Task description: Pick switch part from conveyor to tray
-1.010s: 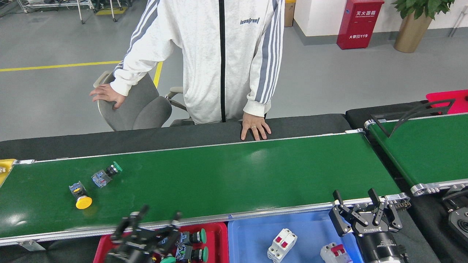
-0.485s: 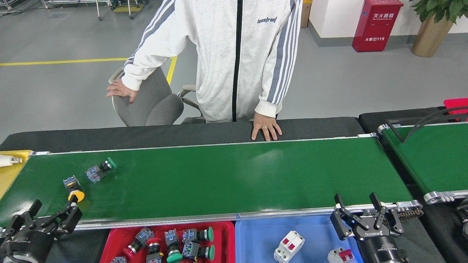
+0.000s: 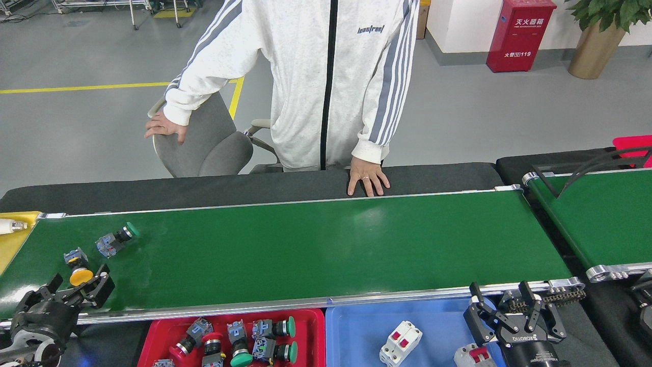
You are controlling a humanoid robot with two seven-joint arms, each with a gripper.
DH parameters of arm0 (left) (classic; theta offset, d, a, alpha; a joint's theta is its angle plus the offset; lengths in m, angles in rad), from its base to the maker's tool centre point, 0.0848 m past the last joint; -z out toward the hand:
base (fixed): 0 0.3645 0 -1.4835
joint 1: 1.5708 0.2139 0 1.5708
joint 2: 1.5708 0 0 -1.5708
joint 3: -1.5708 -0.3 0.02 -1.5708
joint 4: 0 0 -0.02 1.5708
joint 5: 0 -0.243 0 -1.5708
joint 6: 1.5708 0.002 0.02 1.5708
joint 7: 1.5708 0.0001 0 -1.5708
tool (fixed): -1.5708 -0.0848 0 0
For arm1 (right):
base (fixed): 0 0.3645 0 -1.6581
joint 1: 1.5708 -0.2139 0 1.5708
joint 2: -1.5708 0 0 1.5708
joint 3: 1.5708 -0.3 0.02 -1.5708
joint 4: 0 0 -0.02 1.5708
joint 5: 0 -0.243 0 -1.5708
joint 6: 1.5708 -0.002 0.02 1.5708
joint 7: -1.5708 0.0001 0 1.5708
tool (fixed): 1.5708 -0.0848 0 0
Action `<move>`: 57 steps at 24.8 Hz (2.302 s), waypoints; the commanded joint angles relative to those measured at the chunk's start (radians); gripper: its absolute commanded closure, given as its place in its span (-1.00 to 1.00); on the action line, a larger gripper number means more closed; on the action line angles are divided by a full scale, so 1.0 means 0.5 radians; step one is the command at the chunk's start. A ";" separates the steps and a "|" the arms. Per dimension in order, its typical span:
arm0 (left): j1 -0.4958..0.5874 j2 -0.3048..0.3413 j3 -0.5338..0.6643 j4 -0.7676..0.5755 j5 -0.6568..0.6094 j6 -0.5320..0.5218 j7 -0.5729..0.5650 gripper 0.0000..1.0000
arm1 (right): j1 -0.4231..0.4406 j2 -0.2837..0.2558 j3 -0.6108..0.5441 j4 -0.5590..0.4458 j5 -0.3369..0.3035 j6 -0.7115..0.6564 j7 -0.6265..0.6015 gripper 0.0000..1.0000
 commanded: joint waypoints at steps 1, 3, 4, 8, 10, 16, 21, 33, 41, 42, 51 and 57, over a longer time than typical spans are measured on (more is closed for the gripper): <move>-0.123 0.058 -0.037 0.115 -0.004 0.195 0.060 -0.81 | -0.026 -0.021 0.002 -0.021 0.003 -0.017 -0.016 -1.00; -0.224 0.101 -0.133 0.299 -0.001 0.370 0.198 -0.43 | -0.048 -0.021 0.011 -0.021 0.016 -0.020 -0.016 -1.00; -0.261 0.120 -0.166 0.363 -0.001 0.407 0.271 -0.31 | -0.054 -0.021 0.011 -0.017 0.025 -0.020 -0.016 -1.00; -0.279 0.172 -0.231 0.504 0.014 0.370 0.557 0.45 | -0.066 -0.021 0.014 -0.017 0.031 -0.020 -0.016 -1.00; -0.258 0.163 -0.231 0.504 0.024 0.300 0.575 0.62 | -0.057 -0.024 0.014 -0.017 0.031 -0.023 -0.016 -1.00; -0.153 0.160 -0.234 0.446 0.079 0.104 0.664 0.83 | -0.063 -0.012 0.011 -0.014 0.031 -0.017 -0.016 -1.00; 0.193 0.172 -0.209 -0.039 0.235 -0.436 0.692 0.81 | -0.044 -0.018 -0.004 -0.014 0.031 -0.020 -0.025 -1.00; 1.199 0.150 -0.084 -1.167 0.425 -0.979 0.655 -0.72 | -0.041 -0.021 -0.025 -0.017 0.031 -0.007 -0.022 -1.00; 1.221 0.034 -0.034 -1.217 0.416 -0.979 0.655 -0.99 | -0.032 -0.018 -0.025 -0.017 0.031 -0.010 -0.022 -1.00; 1.218 0.025 -0.031 -1.217 0.416 -0.979 0.655 -0.99 | -0.032 -0.018 -0.025 -0.017 0.031 -0.010 -0.022 -1.00; 1.221 0.025 0.104 -1.211 0.404 -0.446 0.652 -0.99 | -0.029 -0.021 -0.025 -0.017 0.031 -0.010 -0.022 -1.00; 1.267 0.043 0.229 -1.171 0.398 -0.406 0.655 -0.99 | 0.038 -0.021 -0.053 -0.033 0.034 -0.004 -0.022 -1.00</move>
